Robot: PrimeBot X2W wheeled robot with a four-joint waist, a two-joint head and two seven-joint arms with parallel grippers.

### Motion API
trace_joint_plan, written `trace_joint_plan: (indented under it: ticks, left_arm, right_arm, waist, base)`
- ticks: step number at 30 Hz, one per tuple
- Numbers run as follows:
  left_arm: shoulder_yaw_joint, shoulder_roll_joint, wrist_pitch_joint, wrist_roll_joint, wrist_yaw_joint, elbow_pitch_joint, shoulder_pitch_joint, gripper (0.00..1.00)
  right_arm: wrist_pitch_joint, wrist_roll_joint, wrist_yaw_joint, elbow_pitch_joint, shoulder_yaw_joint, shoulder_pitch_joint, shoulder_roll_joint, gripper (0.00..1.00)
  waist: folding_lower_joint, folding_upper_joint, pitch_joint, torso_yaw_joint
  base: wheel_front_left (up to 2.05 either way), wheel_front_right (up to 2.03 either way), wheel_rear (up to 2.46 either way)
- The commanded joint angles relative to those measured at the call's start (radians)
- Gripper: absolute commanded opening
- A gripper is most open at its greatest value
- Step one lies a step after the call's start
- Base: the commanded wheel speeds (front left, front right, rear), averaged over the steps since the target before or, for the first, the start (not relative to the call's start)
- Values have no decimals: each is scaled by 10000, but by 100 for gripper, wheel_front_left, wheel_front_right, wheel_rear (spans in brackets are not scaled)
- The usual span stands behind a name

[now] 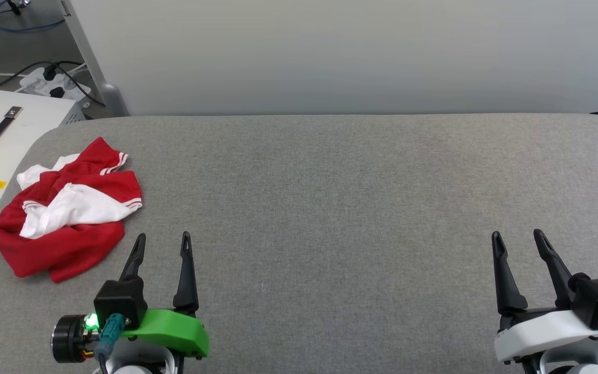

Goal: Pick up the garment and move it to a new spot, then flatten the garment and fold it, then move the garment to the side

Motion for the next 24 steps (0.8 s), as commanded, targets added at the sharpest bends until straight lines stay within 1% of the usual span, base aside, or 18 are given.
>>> trace_joint_plan:
  ticks: [1,13,24]
  left_arm:
    - [-16,-34,-116,-122,-57,9,137,100]
    - [-55,-39,-365,-336,-170,173,171,100]
    - [-98,-43,-598,-432,-148,297,201,100]
  right_arm:
    - [-114,102,-6,-81,-36,106,-14,100]
    - [-359,267,-7,-157,-38,190,-15,100]
    - [-590,407,-8,-175,-30,291,-17,100]
  waist:
    - [0,0,2,3]
    - [0,0,58,18]
    - [0,0,97,22]
  base:
    - [0,0,0]
    - [0,0,0]
    - [0,0,0]
